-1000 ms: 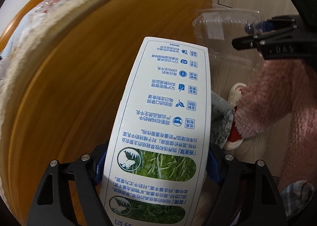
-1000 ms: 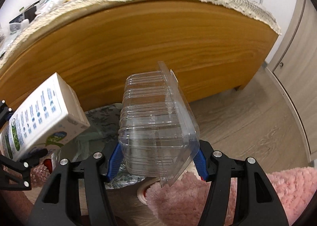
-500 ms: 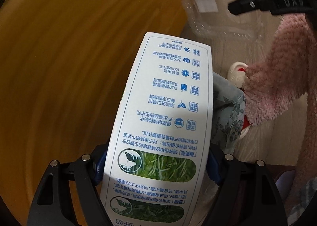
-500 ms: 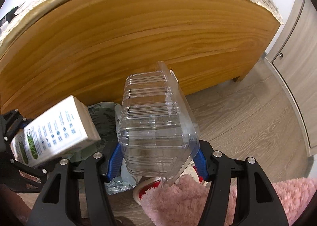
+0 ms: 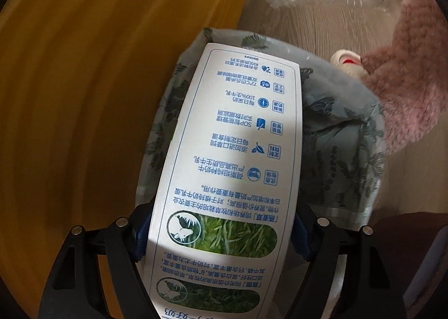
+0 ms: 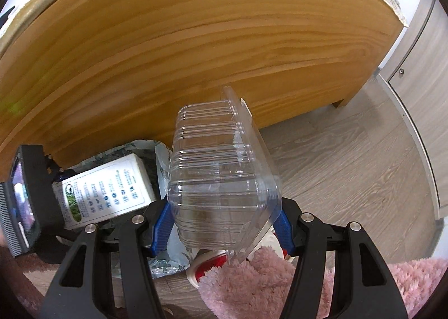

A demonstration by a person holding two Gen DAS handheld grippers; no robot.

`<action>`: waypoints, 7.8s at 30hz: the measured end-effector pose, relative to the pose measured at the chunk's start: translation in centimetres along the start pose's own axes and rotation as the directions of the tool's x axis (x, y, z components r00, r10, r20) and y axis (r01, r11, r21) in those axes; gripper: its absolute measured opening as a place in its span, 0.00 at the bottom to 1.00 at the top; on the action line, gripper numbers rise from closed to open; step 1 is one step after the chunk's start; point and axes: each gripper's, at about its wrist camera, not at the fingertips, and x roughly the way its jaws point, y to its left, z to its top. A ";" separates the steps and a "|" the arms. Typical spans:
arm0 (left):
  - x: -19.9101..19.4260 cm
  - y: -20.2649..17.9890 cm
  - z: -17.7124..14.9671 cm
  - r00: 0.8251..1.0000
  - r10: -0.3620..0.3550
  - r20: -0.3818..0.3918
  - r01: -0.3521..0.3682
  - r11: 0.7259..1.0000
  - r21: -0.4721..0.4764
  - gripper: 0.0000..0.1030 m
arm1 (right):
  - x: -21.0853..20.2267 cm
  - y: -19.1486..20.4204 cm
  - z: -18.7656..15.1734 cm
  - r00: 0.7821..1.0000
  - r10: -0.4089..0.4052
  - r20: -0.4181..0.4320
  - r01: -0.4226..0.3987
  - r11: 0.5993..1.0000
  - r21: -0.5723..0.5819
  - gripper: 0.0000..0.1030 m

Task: Collect trash
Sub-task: 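Lower the milk carton into the wastebasket with the left tool while the right tool holds the container, then open the left tool to drop the milk carton into the bag, then lower the clear plastic container into the wastebasket with the right tool, then open the right tool to release the container into the bag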

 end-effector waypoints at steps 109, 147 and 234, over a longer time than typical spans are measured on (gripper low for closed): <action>14.0 -1.9 -6.4 0.974 -0.146 -0.171 0.114 0.976 -0.188 0.09 | 9.7 -0.1 0.8 0.972 0.024 -0.236 -0.020 1.000 0.017 0.58; -2.7 1.3 -13.3 0.997 -0.012 0.074 0.055 0.800 -0.598 0.80 | -0.5 6.5 -0.9 0.994 0.102 0.030 -0.090 0.957 -0.275 0.58; 5.4 5.1 -22.6 0.947 -0.234 -0.218 -0.032 0.608 -0.793 0.88 | 12.7 22.0 -8.3 0.885 0.083 -0.457 -0.464 0.194 -0.864 0.79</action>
